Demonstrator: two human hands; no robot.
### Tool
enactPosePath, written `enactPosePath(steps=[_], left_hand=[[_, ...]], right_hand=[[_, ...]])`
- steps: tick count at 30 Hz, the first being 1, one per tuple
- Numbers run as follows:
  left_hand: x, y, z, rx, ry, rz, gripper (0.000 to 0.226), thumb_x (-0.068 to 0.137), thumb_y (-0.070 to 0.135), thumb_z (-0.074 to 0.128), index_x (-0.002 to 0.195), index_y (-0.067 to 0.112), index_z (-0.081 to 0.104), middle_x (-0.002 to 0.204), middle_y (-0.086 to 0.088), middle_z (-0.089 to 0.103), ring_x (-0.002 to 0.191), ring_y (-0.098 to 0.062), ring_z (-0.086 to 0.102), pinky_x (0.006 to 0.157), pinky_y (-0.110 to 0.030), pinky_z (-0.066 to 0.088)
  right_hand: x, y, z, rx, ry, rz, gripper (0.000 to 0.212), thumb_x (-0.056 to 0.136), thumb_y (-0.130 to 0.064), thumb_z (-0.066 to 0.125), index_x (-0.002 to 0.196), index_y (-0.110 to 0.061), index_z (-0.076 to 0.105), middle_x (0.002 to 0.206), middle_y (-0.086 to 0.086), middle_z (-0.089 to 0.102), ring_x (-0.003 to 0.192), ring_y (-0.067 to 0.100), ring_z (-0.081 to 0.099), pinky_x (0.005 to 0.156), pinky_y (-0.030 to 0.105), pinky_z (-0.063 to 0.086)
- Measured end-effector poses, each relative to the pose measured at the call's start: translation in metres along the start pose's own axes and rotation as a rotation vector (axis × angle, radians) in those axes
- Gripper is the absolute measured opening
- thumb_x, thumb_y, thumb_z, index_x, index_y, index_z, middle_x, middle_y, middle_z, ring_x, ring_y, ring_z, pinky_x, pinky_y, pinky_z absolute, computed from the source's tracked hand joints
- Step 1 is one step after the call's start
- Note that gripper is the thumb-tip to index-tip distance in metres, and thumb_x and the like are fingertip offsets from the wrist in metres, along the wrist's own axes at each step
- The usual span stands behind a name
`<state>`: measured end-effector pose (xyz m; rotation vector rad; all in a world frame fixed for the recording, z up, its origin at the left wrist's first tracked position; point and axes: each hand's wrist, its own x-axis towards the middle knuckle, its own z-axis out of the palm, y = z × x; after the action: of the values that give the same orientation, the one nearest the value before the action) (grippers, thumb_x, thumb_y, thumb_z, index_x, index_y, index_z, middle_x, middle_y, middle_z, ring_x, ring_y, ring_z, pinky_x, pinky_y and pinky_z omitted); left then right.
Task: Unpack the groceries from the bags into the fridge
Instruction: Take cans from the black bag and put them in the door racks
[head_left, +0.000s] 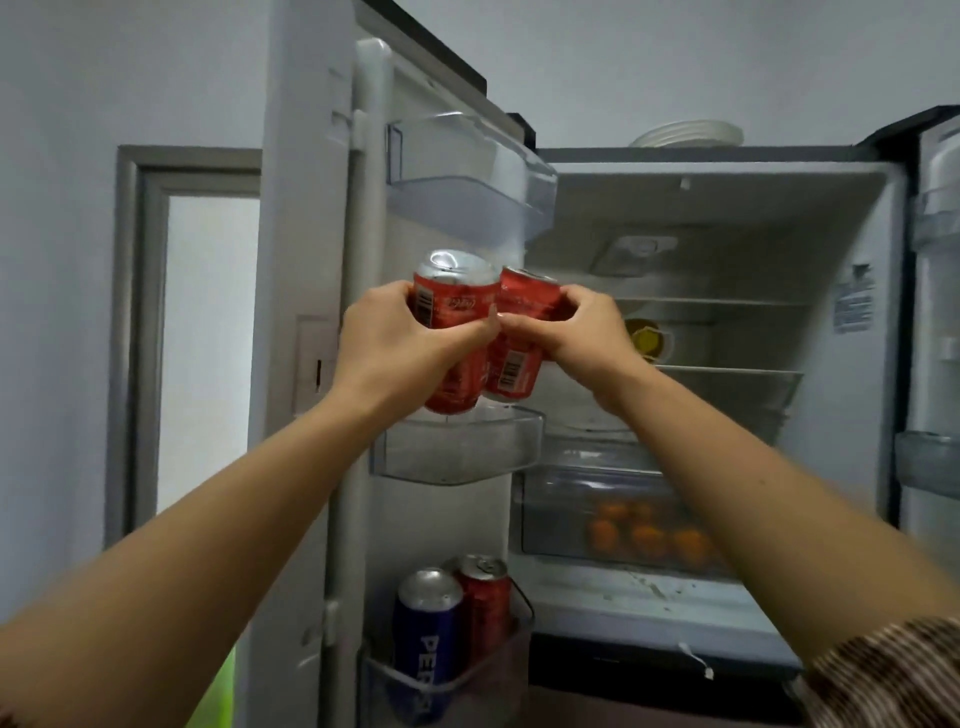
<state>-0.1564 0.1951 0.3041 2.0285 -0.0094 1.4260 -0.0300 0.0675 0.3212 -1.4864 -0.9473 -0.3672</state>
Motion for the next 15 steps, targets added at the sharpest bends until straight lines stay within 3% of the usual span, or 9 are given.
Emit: enactPosePath(steps=[3,7,15], left_hand=[[-0.004,-0.011,0.013,0.034,-0.001,-0.048,0.028,0.068,0.04,0.082,0.089,0.028,0.068,0.08,0.014,0.069,0.074,0.003,0.066,0.064,-0.012,0.054],[-0.008,-0.024,0.018,0.137,0.007,-0.071,0.054,0.066,0.045,0.082,0.108,0.016,0.064,0.093,0.006,0.07,0.083,-0.007,0.067,0.073,-0.029,0.059],[-0.017,-0.024,0.02,0.242,0.052,-0.075,0.073,0.074,0.037,0.079,0.134,0.022,0.04,0.106,0.008,0.058,0.09,-0.007,0.059,0.066,-0.009,0.044]], right_hand=[[0.005,0.019,0.0,-0.013,-0.152,0.039,0.03,0.072,-0.023,0.083,0.098,-0.017,0.068,0.094,0.002,0.074,0.084,0.012,0.072,0.077,0.03,0.06],[0.013,0.036,0.002,-0.003,-0.296,0.077,0.02,0.074,-0.022,0.081,0.09,-0.019,0.07,0.087,0.003,0.075,0.076,0.012,0.073,0.066,0.024,0.059],[0.021,0.05,0.002,-0.031,-0.496,0.099,0.022,0.073,-0.024,0.081,0.092,-0.015,0.073,0.088,0.003,0.076,0.081,0.013,0.073,0.069,0.021,0.058]])
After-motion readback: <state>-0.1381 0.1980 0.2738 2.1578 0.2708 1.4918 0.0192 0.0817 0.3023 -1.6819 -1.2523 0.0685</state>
